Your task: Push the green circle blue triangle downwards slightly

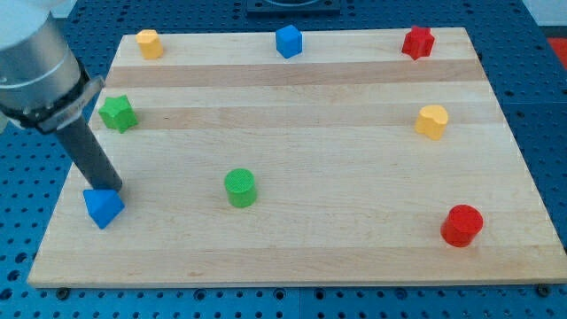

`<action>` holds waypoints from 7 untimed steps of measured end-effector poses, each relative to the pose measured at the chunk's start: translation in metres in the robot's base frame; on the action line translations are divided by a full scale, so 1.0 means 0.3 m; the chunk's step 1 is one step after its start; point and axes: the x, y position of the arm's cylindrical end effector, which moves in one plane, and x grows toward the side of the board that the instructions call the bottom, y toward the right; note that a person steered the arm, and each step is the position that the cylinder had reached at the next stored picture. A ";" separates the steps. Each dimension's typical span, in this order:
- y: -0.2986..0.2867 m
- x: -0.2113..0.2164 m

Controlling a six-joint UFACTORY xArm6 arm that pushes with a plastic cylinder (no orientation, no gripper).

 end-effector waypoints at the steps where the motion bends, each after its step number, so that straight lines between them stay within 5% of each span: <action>1: 0.113 -0.048; 2: 0.382 -0.054; 4: 0.578 -0.055; 5: 0.598 0.126; 6: 0.593 0.078; 7: 0.484 0.203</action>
